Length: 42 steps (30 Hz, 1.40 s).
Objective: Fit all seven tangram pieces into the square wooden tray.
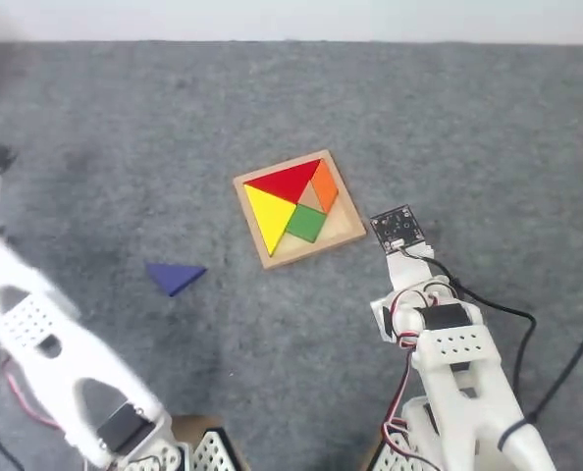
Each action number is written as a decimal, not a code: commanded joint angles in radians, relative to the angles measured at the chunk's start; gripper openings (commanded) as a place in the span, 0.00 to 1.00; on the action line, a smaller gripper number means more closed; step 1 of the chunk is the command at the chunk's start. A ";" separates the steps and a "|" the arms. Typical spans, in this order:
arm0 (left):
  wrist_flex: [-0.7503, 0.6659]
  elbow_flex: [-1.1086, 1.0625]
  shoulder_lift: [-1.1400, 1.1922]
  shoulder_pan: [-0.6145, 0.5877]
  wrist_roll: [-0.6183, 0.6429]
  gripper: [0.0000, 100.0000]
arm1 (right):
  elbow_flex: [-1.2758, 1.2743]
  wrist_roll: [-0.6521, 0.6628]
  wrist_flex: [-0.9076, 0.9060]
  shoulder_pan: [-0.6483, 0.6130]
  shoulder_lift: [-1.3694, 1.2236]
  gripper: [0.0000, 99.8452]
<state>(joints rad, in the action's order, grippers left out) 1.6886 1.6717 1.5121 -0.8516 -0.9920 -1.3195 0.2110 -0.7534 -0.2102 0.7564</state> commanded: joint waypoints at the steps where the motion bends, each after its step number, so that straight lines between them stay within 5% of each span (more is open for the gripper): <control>1: 0.066 0.010 -0.066 0.124 0.296 0.23 | 0.011 0.015 0.001 0.005 0.005 0.40; 8: 0.069 -0.018 -0.104 -0.035 0.905 0.23 | 0.011 0.015 0.001 0.005 0.001 0.40; 10: 0.071 -0.022 -0.114 -0.098 0.964 0.23 | 0.011 0.015 0.001 0.005 0.001 0.40; 18: 0.068 -0.024 -0.265 -0.252 0.971 0.23 | 0.011 0.015 0.001 0.004 -0.001 0.40; 28: 0.058 -0.154 -0.295 -0.147 0.884 0.26 | 0.006 0.015 -0.001 -0.031 -0.001 0.40; 42: -0.222 -0.200 -0.298 -0.210 0.841 0.24 | 0.006 0.017 -0.005 -0.031 -0.001 0.40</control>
<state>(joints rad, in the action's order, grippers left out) 1.5766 1.4461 1.2988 -1.0311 -0.1327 -1.3195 0.2171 -0.7534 -0.2348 0.7564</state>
